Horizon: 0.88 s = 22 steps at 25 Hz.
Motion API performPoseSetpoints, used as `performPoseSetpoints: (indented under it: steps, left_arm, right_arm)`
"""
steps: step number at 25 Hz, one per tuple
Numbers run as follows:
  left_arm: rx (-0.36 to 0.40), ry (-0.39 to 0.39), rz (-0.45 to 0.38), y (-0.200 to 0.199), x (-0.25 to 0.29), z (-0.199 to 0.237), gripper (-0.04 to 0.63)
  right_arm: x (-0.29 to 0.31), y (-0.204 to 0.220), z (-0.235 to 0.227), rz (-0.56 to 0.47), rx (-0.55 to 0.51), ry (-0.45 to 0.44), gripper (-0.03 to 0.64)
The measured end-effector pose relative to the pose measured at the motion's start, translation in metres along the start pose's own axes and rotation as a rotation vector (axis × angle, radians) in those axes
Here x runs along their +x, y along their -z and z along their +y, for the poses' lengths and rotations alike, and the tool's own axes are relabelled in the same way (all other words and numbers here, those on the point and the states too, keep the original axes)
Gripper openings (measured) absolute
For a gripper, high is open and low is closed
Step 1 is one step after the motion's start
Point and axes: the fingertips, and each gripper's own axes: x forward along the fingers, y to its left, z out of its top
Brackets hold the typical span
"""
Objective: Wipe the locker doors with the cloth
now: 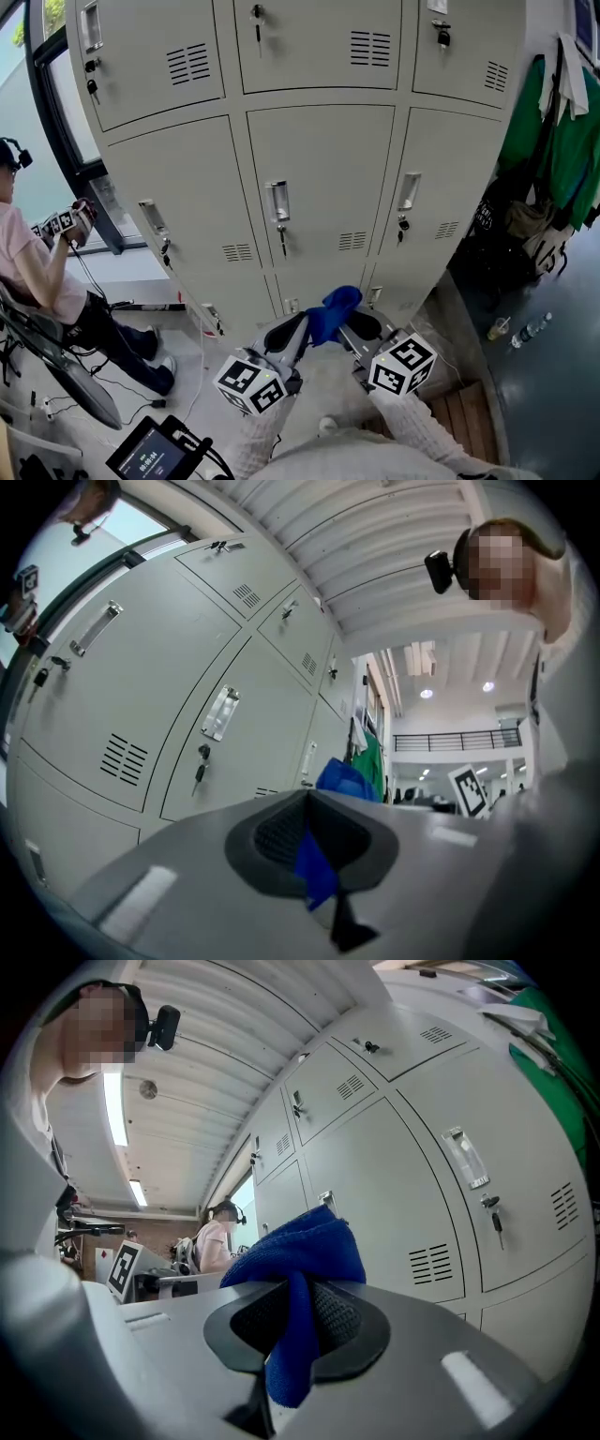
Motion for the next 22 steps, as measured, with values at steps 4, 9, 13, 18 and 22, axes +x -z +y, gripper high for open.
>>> performPoseSetpoints:
  steps: [4, 9, 13, 18, 22]
  left_arm:
    - [-0.001, -0.008, -0.007, -0.002, 0.020, 0.013, 0.006]
    - [-0.007, -0.010, -0.005, 0.001, 0.041, 0.016, 0.006]
    - [-0.017, -0.018, -0.016, -0.002, 0.052, 0.019, 0.006]
    - [-0.005, -0.013, -0.011, -0.007, 0.053, 0.023, 0.006]
    - [0.014, -0.015, 0.005, -0.012, 0.047, 0.032, 0.006]
  right_arm:
    - [0.011, -0.004, -0.016, 0.006, -0.011, -0.019, 0.051]
    - [0.013, -0.006, -0.037, 0.018, -0.012, -0.019, 0.051]
    - [0.017, -0.004, -0.043, 0.034, -0.015, -0.030, 0.051]
    - [0.026, -0.005, -0.043, 0.022, -0.004, -0.029, 0.051]
    - [0.038, -0.009, -0.043, 0.013, -0.006, -0.016, 0.051]
